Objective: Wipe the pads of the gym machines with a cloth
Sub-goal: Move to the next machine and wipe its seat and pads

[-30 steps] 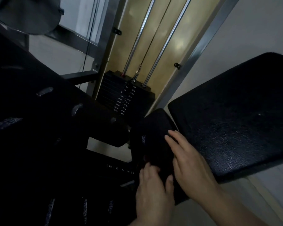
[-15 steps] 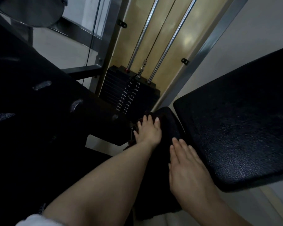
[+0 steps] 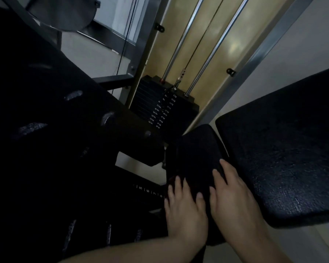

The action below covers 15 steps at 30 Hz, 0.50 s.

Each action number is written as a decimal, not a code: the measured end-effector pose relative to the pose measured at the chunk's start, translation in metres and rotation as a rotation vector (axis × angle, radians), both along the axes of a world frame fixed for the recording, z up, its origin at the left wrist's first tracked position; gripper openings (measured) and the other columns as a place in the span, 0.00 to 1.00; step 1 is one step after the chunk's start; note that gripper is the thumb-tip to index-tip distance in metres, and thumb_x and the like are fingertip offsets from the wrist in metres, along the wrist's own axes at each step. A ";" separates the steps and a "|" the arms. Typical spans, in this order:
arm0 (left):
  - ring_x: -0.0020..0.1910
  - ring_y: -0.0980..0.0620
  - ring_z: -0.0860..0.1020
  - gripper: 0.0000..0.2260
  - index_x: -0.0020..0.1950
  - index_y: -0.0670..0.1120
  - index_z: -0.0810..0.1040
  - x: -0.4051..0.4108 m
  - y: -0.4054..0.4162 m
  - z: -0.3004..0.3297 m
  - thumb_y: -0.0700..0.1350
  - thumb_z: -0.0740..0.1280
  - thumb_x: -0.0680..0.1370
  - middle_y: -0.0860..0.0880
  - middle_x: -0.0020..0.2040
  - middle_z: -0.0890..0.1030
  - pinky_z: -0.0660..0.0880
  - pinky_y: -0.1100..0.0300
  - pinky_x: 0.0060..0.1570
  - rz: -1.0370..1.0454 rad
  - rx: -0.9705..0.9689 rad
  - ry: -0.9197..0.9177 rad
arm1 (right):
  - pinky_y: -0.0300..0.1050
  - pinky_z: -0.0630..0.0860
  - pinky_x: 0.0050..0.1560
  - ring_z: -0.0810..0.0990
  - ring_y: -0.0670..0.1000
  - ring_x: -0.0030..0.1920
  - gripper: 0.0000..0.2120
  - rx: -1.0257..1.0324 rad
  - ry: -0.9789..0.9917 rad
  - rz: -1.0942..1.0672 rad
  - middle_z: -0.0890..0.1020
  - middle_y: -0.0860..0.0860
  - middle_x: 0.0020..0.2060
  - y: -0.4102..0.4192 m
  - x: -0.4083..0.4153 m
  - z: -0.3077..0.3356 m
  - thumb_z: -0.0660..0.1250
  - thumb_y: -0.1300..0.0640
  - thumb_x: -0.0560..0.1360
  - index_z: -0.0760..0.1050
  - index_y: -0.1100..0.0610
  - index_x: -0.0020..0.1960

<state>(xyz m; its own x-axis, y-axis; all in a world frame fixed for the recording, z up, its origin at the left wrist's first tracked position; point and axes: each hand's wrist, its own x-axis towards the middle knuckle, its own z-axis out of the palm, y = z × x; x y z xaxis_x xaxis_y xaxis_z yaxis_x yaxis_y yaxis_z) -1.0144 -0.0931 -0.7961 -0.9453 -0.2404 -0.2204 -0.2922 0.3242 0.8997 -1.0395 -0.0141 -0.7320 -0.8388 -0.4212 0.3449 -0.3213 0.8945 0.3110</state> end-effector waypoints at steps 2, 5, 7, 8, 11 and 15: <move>0.77 0.50 0.45 0.25 0.78 0.48 0.48 -0.047 -0.006 0.008 0.54 0.47 0.83 0.52 0.79 0.46 0.44 0.52 0.75 0.058 -0.006 0.014 | 0.55 0.75 0.57 0.79 0.62 0.59 0.23 0.056 0.019 0.015 0.77 0.65 0.60 0.001 -0.005 -0.003 0.77 0.63 0.62 0.79 0.69 0.55; 0.77 0.46 0.49 0.24 0.78 0.47 0.53 -0.124 -0.027 0.015 0.53 0.49 0.83 0.51 0.79 0.52 0.48 0.47 0.74 0.079 0.055 0.005 | 0.56 0.73 0.58 0.79 0.62 0.59 0.24 0.090 0.041 0.036 0.79 0.65 0.58 0.001 -0.008 -0.004 0.78 0.61 0.61 0.80 0.68 0.54; 0.76 0.45 0.52 0.24 0.77 0.47 0.56 -0.153 -0.037 0.015 0.54 0.49 0.82 0.50 0.78 0.55 0.50 0.45 0.73 0.100 0.090 -0.013 | 0.56 0.75 0.56 0.79 0.62 0.58 0.24 0.081 0.046 0.052 0.80 0.64 0.56 0.001 -0.009 -0.004 0.78 0.61 0.60 0.80 0.68 0.53; 0.75 0.45 0.54 0.24 0.76 0.47 0.58 -0.159 -0.038 0.013 0.54 0.50 0.82 0.50 0.77 0.58 0.51 0.44 0.73 0.119 0.088 -0.008 | 0.56 0.76 0.55 0.79 0.62 0.57 0.23 0.071 0.048 0.062 0.80 0.64 0.56 0.000 -0.009 -0.003 0.79 0.61 0.59 0.80 0.67 0.52; 0.73 0.45 0.59 0.24 0.74 0.46 0.63 -0.152 -0.035 0.006 0.56 0.51 0.81 0.48 0.74 0.63 0.56 0.45 0.71 0.168 0.053 0.035 | 0.54 0.77 0.56 0.78 0.61 0.59 0.19 0.072 0.039 0.062 0.79 0.63 0.56 -0.001 -0.005 0.000 0.76 0.62 0.62 0.80 0.65 0.52; 0.75 0.47 0.57 0.25 0.75 0.47 0.59 -0.104 -0.021 0.004 0.57 0.51 0.81 0.48 0.77 0.59 0.55 0.46 0.72 0.192 0.060 -0.010 | 0.56 0.78 0.56 0.77 0.62 0.58 0.17 0.117 0.023 0.059 0.79 0.63 0.55 -0.004 0.001 0.005 0.75 0.59 0.63 0.79 0.64 0.50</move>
